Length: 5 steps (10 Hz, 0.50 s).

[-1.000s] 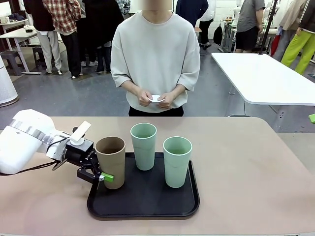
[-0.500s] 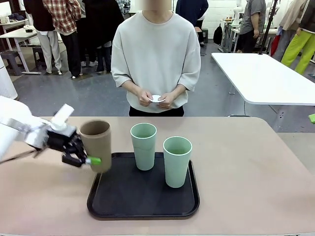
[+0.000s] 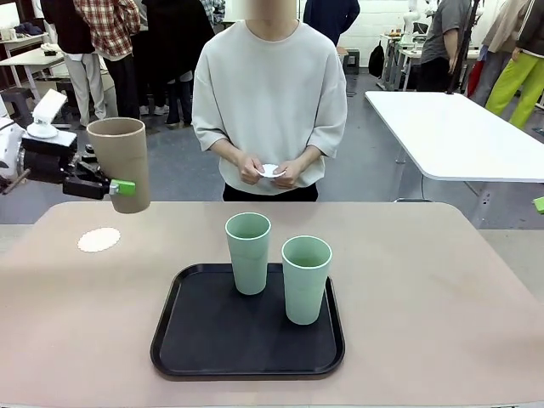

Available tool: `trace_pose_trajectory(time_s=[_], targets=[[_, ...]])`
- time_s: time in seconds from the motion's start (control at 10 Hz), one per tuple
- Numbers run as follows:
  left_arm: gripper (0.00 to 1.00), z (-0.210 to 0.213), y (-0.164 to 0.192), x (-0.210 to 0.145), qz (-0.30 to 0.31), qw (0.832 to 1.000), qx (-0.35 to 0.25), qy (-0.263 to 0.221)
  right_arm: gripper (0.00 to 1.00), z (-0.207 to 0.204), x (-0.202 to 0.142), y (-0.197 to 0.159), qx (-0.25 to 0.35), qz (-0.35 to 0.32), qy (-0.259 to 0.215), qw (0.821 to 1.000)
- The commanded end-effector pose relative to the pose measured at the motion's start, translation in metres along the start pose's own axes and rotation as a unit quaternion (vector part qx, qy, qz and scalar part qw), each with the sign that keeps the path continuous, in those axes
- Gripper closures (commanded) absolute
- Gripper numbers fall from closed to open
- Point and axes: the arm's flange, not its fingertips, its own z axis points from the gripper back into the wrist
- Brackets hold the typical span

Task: Place coasters on the table and set cups on them.
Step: Pick up one Reusable plastic cup and place it on a coaster set by the human.

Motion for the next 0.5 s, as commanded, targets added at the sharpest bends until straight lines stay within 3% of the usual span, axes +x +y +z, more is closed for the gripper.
trace_pose_trajectory(time_s=[0.0, 0.1, 0.2, 0.4], targets=[[0.23, 0.001, 0.018, -0.010, 0.015, 1.000, -0.011, 0.016, 0.00, 0.000, 0.000, -0.001, 0.008, 0.000, 0.000, 1.000], [0.23, -0.003, -0.008, -0.009, -0.005, 0.996, -0.068, 0.053, 0.00, 0.000, 0.000, -0.001, 0.008, 0.000, 0.000, 1.000], [0.23, 0.004, 0.011, -0.004, 0.005, 1.000, 0.004, 0.004, 0.00, 0.000, 0.000, -0.001, 0.008, 0.000, 0.000, 1.000], [0.23, 0.004, 0.011, -0.004, 0.005, 1.000, 0.004, 0.004, 0.00, 0.000, 0.000, -0.001, 0.008, 0.000, 0.000, 1.000]])
